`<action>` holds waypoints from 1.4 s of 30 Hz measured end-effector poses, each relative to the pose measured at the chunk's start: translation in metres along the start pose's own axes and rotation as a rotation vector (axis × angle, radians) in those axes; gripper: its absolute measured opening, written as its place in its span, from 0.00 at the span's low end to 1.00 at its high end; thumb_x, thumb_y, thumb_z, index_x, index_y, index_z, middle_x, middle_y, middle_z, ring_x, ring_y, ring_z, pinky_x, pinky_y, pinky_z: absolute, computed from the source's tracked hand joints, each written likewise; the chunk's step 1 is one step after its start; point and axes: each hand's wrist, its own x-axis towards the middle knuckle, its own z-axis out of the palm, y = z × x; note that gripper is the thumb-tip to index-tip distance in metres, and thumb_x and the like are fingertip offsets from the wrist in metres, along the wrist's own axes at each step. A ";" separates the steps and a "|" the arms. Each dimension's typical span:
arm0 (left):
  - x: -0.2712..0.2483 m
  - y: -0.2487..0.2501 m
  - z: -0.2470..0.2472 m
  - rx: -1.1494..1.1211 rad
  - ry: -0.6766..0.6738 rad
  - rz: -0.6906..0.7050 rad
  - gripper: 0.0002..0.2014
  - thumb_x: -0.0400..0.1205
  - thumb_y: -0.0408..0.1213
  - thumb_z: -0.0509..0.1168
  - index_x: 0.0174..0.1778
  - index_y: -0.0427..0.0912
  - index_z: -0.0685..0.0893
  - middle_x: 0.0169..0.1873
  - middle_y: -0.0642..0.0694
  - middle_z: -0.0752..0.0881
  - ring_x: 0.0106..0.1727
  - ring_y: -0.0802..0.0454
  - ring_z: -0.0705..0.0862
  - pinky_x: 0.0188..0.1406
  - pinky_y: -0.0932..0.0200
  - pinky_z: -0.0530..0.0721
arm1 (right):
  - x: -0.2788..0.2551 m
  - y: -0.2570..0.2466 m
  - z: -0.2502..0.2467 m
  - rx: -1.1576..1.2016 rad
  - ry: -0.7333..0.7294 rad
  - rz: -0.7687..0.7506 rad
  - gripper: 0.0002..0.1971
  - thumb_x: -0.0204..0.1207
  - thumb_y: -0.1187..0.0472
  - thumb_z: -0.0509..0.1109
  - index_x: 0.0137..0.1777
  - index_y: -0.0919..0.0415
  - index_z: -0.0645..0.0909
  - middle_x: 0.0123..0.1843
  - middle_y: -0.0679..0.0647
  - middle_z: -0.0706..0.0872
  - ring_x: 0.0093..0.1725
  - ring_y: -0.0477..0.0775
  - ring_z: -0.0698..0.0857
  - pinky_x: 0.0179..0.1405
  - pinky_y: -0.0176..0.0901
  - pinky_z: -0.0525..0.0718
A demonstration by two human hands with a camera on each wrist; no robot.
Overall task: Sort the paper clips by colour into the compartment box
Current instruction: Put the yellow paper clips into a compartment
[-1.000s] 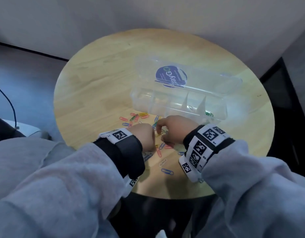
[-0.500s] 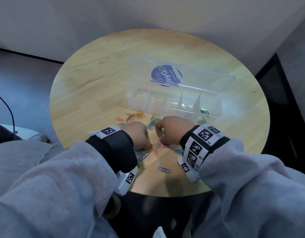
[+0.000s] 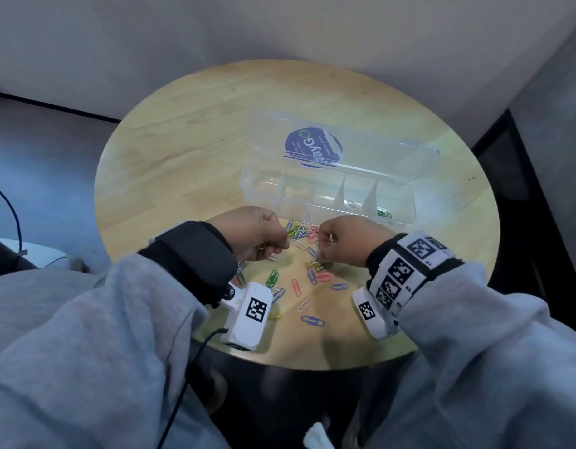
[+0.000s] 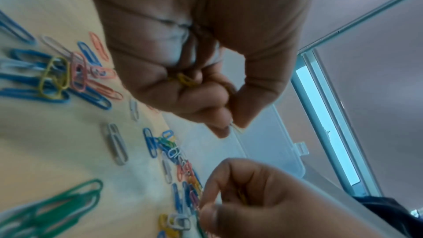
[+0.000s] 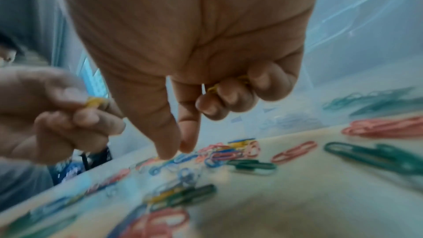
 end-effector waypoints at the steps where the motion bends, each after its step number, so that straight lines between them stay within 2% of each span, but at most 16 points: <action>1: -0.001 0.001 -0.001 -0.028 -0.005 0.002 0.20 0.77 0.17 0.61 0.24 0.41 0.66 0.16 0.45 0.82 0.12 0.61 0.75 0.14 0.74 0.70 | -0.002 -0.002 0.001 -0.036 0.007 0.007 0.02 0.74 0.57 0.70 0.43 0.52 0.79 0.36 0.44 0.76 0.44 0.50 0.77 0.37 0.40 0.71; 4: -0.005 0.004 -0.005 -0.067 -0.005 0.010 0.20 0.77 0.17 0.60 0.24 0.41 0.67 0.14 0.46 0.82 0.12 0.62 0.75 0.12 0.75 0.69 | -0.008 -0.012 0.005 -0.097 0.002 0.014 0.10 0.74 0.57 0.69 0.55 0.49 0.81 0.50 0.49 0.79 0.55 0.53 0.79 0.45 0.40 0.70; 6: -0.009 0.008 -0.007 -0.109 0.011 0.019 0.18 0.78 0.18 0.59 0.26 0.41 0.68 0.15 0.46 0.81 0.12 0.62 0.74 0.12 0.75 0.68 | -0.010 -0.022 0.006 -0.115 -0.019 0.002 0.13 0.72 0.58 0.70 0.57 0.48 0.81 0.51 0.50 0.78 0.57 0.54 0.80 0.46 0.40 0.72; 11: -0.018 0.016 -0.015 -0.271 0.034 -0.020 0.14 0.78 0.23 0.54 0.42 0.43 0.82 0.32 0.44 0.76 0.14 0.62 0.73 0.13 0.74 0.69 | -0.009 -0.034 0.013 -0.179 -0.063 0.058 0.15 0.64 0.68 0.69 0.49 0.52 0.82 0.51 0.50 0.84 0.51 0.56 0.84 0.37 0.39 0.76; 15: -0.021 0.016 -0.015 -0.347 0.007 -0.055 0.13 0.78 0.26 0.51 0.40 0.39 0.81 0.27 0.47 0.72 0.17 0.59 0.73 0.12 0.72 0.70 | -0.006 -0.031 0.015 -0.224 -0.078 0.073 0.13 0.60 0.69 0.67 0.42 0.52 0.78 0.47 0.51 0.84 0.44 0.55 0.82 0.28 0.35 0.72; 18: -0.023 0.016 -0.016 -0.439 0.026 -0.083 0.11 0.79 0.29 0.50 0.39 0.38 0.78 0.27 0.46 0.74 0.16 0.57 0.75 0.13 0.73 0.71 | -0.004 -0.029 0.014 -0.228 -0.096 0.057 0.07 0.63 0.63 0.68 0.41 0.53 0.78 0.46 0.53 0.85 0.45 0.57 0.85 0.33 0.41 0.78; 21: -0.022 0.015 -0.022 -0.494 0.053 -0.105 0.13 0.82 0.37 0.53 0.39 0.38 0.80 0.20 0.46 0.79 0.15 0.58 0.76 0.13 0.74 0.72 | 0.000 -0.026 0.013 -0.187 -0.120 0.069 0.04 0.65 0.62 0.68 0.40 0.55 0.79 0.42 0.54 0.85 0.43 0.57 0.84 0.35 0.41 0.79; 22: -0.022 0.013 -0.023 -0.482 0.054 -0.116 0.13 0.83 0.39 0.53 0.39 0.39 0.80 0.17 0.48 0.80 0.15 0.58 0.76 0.13 0.74 0.72 | 0.000 -0.025 0.013 -0.149 -0.102 0.079 0.02 0.65 0.62 0.66 0.36 0.55 0.77 0.38 0.53 0.83 0.40 0.56 0.82 0.34 0.41 0.78; 24: -0.021 0.009 -0.023 -0.437 0.053 -0.131 0.14 0.83 0.42 0.54 0.38 0.41 0.80 0.16 0.50 0.80 0.14 0.59 0.75 0.13 0.74 0.72 | 0.001 -0.020 0.014 0.001 -0.054 0.120 0.08 0.66 0.63 0.65 0.28 0.55 0.70 0.31 0.52 0.77 0.34 0.54 0.76 0.32 0.38 0.76; 26: -0.021 0.006 -0.021 -0.376 0.069 -0.139 0.14 0.83 0.42 0.55 0.36 0.42 0.80 0.19 0.52 0.78 0.14 0.60 0.73 0.12 0.75 0.70 | -0.003 -0.015 0.010 0.240 -0.029 0.175 0.14 0.69 0.64 0.68 0.26 0.55 0.69 0.26 0.51 0.75 0.27 0.49 0.73 0.27 0.32 0.74; 28: -0.021 0.006 -0.020 -0.301 0.099 -0.121 0.14 0.83 0.42 0.56 0.34 0.43 0.79 0.24 0.51 0.73 0.15 0.60 0.69 0.11 0.75 0.65 | -0.010 -0.012 0.007 0.445 -0.012 0.193 0.14 0.72 0.67 0.67 0.27 0.56 0.72 0.26 0.50 0.77 0.23 0.46 0.75 0.23 0.33 0.75; 30: -0.021 0.006 -0.019 -0.223 0.122 -0.091 0.15 0.84 0.42 0.56 0.32 0.42 0.78 0.25 0.50 0.70 0.13 0.61 0.67 0.10 0.74 0.62 | -0.017 -0.013 0.007 0.700 -0.037 0.197 0.14 0.74 0.73 0.63 0.30 0.59 0.72 0.30 0.56 0.80 0.23 0.48 0.76 0.18 0.33 0.76; 33: -0.020 0.002 -0.022 -0.131 0.145 -0.072 0.16 0.84 0.42 0.57 0.30 0.41 0.77 0.26 0.49 0.68 0.15 0.60 0.66 0.09 0.73 0.59 | -0.023 -0.018 0.014 1.016 -0.103 0.217 0.13 0.78 0.77 0.56 0.36 0.61 0.72 0.30 0.59 0.75 0.20 0.49 0.77 0.17 0.36 0.80; 35: -0.022 -0.003 -0.027 -0.105 0.157 -0.084 0.17 0.83 0.44 0.58 0.29 0.41 0.77 0.24 0.49 0.68 0.16 0.59 0.65 0.09 0.73 0.59 | -0.026 -0.023 0.017 1.073 -0.145 0.243 0.15 0.80 0.75 0.50 0.38 0.63 0.75 0.29 0.58 0.72 0.19 0.47 0.77 0.23 0.37 0.82; 38: -0.027 -0.009 -0.035 -0.051 0.167 -0.084 0.18 0.83 0.45 0.59 0.27 0.41 0.77 0.23 0.49 0.68 0.15 0.59 0.66 0.10 0.72 0.59 | -0.031 -0.033 0.017 1.076 -0.193 0.271 0.18 0.79 0.74 0.47 0.36 0.65 0.75 0.30 0.58 0.72 0.24 0.49 0.76 0.21 0.34 0.77; 42: -0.033 -0.013 -0.043 0.006 0.194 -0.076 0.18 0.82 0.44 0.59 0.28 0.40 0.79 0.25 0.49 0.70 0.23 0.56 0.66 0.10 0.71 0.60 | -0.034 -0.044 0.020 1.028 -0.286 0.209 0.14 0.81 0.69 0.54 0.35 0.64 0.74 0.32 0.60 0.77 0.23 0.47 0.73 0.20 0.33 0.69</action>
